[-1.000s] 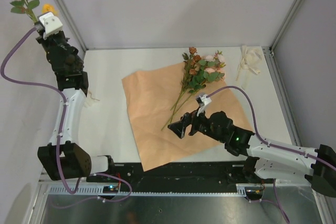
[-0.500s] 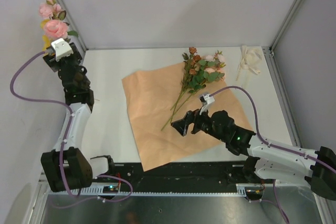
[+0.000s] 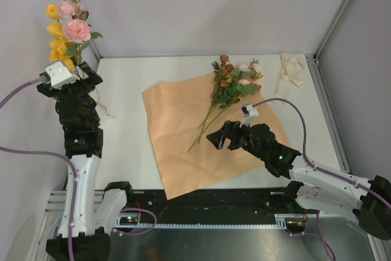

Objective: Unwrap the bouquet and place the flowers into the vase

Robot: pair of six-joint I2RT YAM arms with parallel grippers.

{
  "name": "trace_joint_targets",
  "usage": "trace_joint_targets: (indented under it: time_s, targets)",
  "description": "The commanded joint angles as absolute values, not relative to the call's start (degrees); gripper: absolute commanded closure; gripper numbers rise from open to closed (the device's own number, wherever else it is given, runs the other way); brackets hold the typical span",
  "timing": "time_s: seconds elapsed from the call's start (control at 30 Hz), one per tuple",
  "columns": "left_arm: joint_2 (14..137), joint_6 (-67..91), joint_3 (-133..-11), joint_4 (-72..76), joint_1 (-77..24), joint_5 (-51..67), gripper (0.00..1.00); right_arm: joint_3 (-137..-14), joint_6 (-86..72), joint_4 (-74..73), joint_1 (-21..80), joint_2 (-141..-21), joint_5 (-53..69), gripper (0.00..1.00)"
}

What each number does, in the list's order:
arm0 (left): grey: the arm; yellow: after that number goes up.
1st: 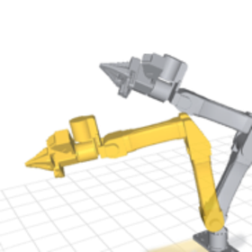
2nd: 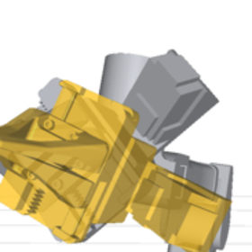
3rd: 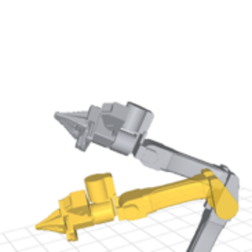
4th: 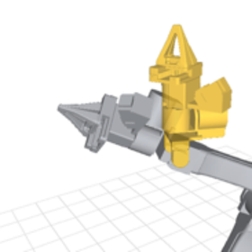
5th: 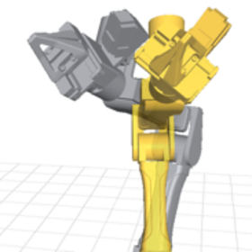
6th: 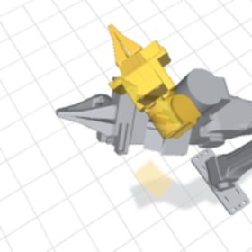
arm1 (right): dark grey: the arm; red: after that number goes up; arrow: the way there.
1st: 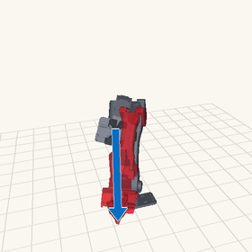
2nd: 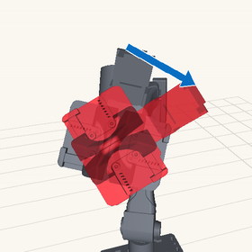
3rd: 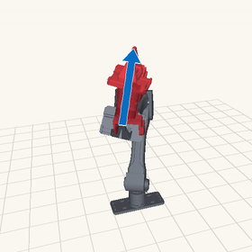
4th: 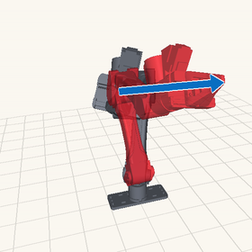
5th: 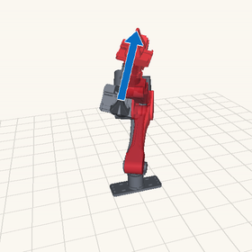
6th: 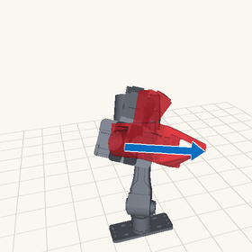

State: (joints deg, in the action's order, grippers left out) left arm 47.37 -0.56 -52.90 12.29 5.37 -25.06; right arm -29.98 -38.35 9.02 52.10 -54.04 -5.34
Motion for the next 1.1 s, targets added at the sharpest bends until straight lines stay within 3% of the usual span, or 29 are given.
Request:
trace_joint_targets:
  time_s: [0.0,0.17,0.4,0.73,1.07]
  targets:
    - [42.4,10.1,-58.6,-6.3,4.0,-15.2,0.00,-30.1,-43.2,6.2,49.7,-54.2,-7.5,0.02]
    - [38.0,17.5,-56.4,-11.3,1.2,5.9,0.00,-30.1,-49.3,4.7,45.1,-55.2,-8.8,0.05]
    - [37.7,20.0,-49.8,-13.6,-12.7,15.3,0.01,-30.0,-51.6,7.1,40.0,-57.8,-8.2,0.09]
    - [37.8,19.7,-41.3,-17.4,-18.7,18.2,0.00,-32.0,-48.7,17.1,34.4,-68.4,-3.6,0.28]
    - [31.5,19.8,-34.7,-20.2,-18.8,15.9,0.00,-34.4,-50.3,30.4,30.1,-81.8,-1.8,0.39]
